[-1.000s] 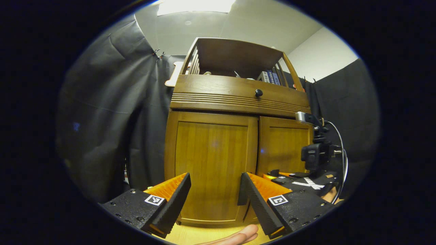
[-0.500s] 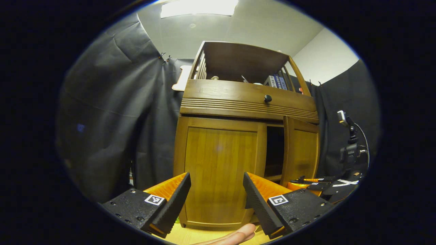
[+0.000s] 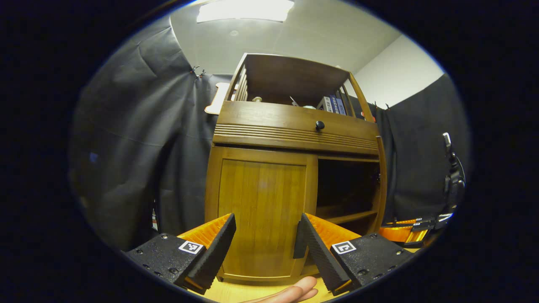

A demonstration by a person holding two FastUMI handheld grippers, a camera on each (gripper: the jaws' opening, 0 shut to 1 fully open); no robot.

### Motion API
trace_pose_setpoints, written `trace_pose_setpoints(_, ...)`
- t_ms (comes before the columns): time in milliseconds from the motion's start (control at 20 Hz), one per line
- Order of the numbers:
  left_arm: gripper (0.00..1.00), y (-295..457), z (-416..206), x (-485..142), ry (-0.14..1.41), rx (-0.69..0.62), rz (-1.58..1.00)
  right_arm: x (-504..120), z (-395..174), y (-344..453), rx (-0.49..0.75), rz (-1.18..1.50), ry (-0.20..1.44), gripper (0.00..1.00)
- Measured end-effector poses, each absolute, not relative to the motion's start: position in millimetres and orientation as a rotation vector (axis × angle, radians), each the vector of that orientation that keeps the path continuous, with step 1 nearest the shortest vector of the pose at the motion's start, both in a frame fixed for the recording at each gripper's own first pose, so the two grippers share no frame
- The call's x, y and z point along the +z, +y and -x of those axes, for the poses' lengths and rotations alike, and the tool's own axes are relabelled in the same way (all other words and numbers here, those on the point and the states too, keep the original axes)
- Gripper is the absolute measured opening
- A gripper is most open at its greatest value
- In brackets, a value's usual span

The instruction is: Open the right door of the double-door shoe cabinet with the right hand, and open the left door with the left hand.

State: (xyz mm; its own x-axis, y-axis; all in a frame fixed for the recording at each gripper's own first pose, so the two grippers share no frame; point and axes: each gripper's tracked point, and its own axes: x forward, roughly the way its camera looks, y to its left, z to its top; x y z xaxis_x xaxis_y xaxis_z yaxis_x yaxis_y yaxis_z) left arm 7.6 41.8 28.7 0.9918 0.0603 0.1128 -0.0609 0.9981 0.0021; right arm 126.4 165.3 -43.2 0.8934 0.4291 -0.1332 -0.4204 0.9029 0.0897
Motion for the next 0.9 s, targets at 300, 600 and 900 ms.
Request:
trace_pose_setpoints(300, 0.92, 27, -1, 27, -0.111, 0.029, -0.038, -40, -113, 140, 0.394, -0.024, 0.145, 0.26)
trace_pose_setpoints(600, 0.92, 27, -9, 14, -0.068, 0.035, -0.049, -44, -105, 111, 0.321, 0.052, 0.165, 0.3)
trace_pose_setpoints(900, 0.92, 24, -13, 9, -0.057, 0.042, -0.057, -42, -97, 74, 0.215, 0.038, 0.162, 0.25)
